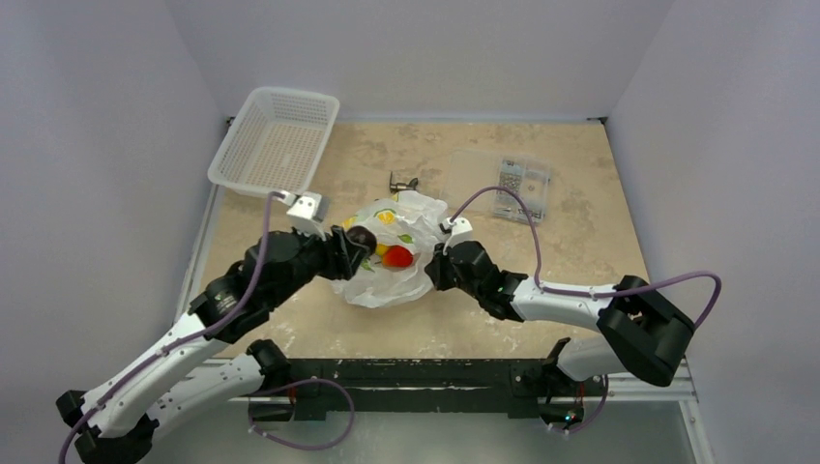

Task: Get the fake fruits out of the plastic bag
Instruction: Take out the fake fruit from the plastic bag, then place the fake fruit in the bin.

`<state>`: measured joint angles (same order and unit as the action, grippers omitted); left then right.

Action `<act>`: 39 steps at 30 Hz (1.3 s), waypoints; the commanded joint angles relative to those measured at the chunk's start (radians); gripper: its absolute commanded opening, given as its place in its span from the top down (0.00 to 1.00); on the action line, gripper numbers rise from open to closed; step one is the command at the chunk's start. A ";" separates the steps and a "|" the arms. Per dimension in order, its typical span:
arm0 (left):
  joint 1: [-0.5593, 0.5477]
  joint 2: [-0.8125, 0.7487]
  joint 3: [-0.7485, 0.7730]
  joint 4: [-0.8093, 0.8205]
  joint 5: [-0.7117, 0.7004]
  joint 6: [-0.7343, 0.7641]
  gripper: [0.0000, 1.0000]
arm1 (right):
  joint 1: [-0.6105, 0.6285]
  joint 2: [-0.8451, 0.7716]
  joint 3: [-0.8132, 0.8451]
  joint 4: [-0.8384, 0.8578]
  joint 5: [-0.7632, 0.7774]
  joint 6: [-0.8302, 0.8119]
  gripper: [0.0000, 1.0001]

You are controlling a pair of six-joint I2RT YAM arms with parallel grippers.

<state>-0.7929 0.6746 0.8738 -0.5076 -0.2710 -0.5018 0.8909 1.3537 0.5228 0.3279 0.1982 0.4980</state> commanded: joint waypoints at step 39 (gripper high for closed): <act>0.751 1.308 0.806 -0.084 -0.137 -0.133 0.93 | 0.002 0.052 0.033 0.134 -0.193 -0.122 1.00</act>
<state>-0.0574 1.9644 1.6138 -0.5270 -0.4324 -0.5850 0.8909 1.4204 0.5289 0.4229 0.0322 0.3840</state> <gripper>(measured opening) 0.547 0.005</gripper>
